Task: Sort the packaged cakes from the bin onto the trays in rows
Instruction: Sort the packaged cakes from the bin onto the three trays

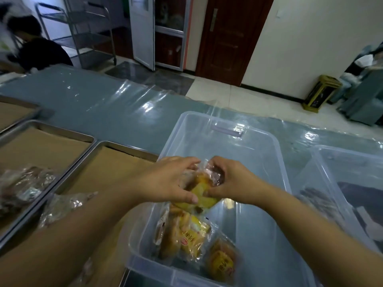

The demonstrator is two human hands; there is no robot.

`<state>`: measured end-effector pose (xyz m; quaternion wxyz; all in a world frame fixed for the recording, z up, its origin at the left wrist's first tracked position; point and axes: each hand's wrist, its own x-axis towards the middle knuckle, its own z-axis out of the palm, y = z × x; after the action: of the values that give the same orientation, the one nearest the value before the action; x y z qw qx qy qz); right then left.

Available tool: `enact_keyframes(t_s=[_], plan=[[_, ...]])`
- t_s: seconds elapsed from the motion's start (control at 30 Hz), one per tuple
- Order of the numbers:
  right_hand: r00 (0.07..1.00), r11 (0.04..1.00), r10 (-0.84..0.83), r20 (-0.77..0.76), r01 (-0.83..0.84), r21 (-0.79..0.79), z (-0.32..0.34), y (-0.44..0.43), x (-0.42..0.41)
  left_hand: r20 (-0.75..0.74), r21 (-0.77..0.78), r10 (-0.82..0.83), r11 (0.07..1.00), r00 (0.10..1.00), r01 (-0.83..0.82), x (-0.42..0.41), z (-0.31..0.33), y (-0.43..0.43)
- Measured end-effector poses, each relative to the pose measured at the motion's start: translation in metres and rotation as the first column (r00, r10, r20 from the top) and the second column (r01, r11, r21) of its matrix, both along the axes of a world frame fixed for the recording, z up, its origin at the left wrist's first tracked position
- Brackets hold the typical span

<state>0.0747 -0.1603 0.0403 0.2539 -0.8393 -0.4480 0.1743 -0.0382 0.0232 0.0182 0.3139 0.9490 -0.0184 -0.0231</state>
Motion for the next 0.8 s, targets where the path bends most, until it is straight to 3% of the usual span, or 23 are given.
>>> enact_keyframes(t_s=[0.1, 0.13, 0.27, 0.37, 0.43, 0.53, 0.63, 0.7, 0.8], plan=[[0.997, 0.979, -0.029, -0.071, 0.043, 0.201, 0.015, 0.006, 0.002, 0.009, -0.286, 0.114, 0.952, 0.993, -0.106, 0.004, 0.009, -0.007], [0.997, 0.973, -0.032, -0.066, 0.046, 0.228, 0.016, 0.009, 0.003, 0.026, -0.276, 0.166, 0.949, 0.986, -0.152, 0.006, 0.011, -0.006], [0.986, 0.941, -0.085, -0.144, 0.127, 0.314, -0.005, 0.015, 0.011, 0.174, 0.048, 0.278, 0.956, 0.945, -0.290, 0.012, 0.012, -0.001], [0.958, 0.946, -0.256, -0.127, 0.275, 0.172, -0.034, 0.014, 0.022, 0.252, 0.016, 0.436, 0.891, 0.864, -0.455, 0.018, 0.003, 0.005], [0.963, 0.962, -0.271, 0.010, 0.271, -0.034, -0.055, 0.013, 0.027, 0.258, -0.027, 0.502, 0.858, 0.826, -0.513, 0.022, -0.003, 0.009], [0.977, 0.956, 0.054, 0.207, 0.010, -0.295, -0.083, 0.019, 0.019, 0.235, -0.059, 0.519, 0.852, 0.822, -0.521, 0.027, -0.010, 0.012], [0.838, 0.837, 0.465, 0.284, -0.311, -0.451, -0.105, 0.028, 0.010, 0.243, -0.094, 0.529, 0.847, 0.813, -0.523, 0.030, -0.015, 0.015], [0.772, 0.776, 0.568, 0.287, -0.385, -0.499, -0.115, 0.035, 0.004, 0.240, -0.111, 0.529, 0.848, 0.814, -0.519, 0.030, -0.017, 0.016], [0.768, 0.728, 0.600, 0.225, -0.407, -0.553, -0.131, 0.040, 0.000, 0.229, -0.125, 0.536, 0.844, 0.812, -0.522, 0.030, -0.019, 0.017]])
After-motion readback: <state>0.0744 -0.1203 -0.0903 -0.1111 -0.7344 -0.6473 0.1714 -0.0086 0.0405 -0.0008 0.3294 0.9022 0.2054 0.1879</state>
